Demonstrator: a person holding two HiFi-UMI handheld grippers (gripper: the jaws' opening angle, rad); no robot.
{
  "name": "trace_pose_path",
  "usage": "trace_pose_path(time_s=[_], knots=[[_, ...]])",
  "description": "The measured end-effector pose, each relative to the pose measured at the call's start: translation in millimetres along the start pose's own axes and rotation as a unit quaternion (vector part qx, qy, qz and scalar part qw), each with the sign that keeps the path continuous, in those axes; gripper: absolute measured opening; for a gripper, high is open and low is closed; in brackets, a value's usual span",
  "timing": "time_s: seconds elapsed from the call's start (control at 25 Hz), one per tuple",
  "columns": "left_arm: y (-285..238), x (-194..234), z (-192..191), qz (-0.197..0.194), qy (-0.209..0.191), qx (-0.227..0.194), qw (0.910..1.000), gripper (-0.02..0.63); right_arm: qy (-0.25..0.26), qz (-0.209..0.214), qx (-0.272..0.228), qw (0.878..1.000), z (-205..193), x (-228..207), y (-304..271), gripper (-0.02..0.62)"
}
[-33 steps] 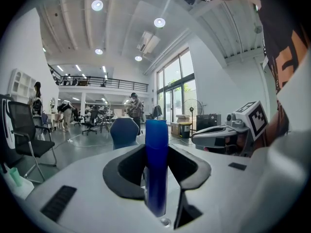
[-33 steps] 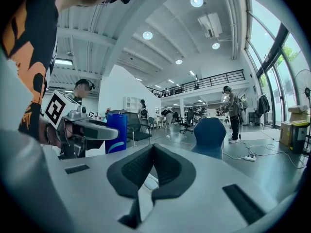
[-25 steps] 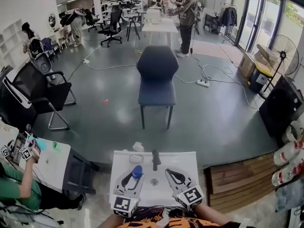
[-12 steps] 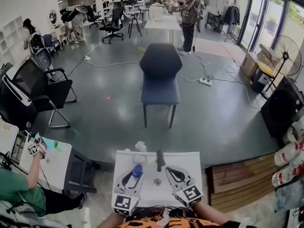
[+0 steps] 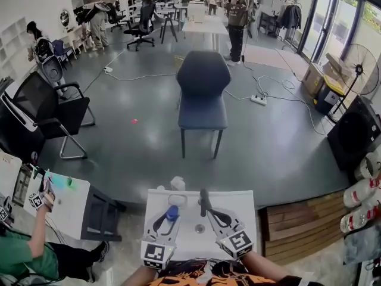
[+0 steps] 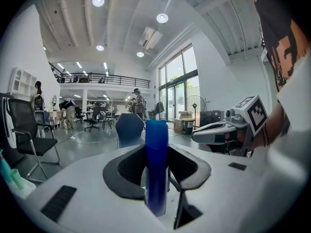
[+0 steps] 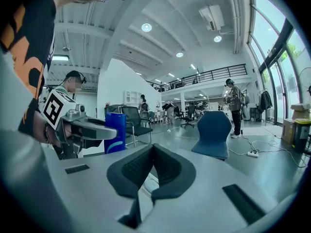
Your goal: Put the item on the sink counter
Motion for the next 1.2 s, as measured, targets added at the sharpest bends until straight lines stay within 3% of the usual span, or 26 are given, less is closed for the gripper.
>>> trace_pose_path(time_s=[0.72,1.2], knots=[[-35,35,-23,-0.006,-0.005,0.017,0.9998,0.16,-0.007,0.0,0.031,1.0,-20,-15,-50,0.014],[-64,60,-47,0.006,-0.011,0.023,0.9997,0.16,-0.007,0.024,0.057,0.998,-34,-25,-97,0.014]])
Point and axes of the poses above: the fingertips, and each gripper's own axes: y backward along the fingers, x to its left, z out of its top, the point moved 6 cm from there along y, backward along the fingers, and after that the axes turned 15 degrees about z, right-handed, at the moved point
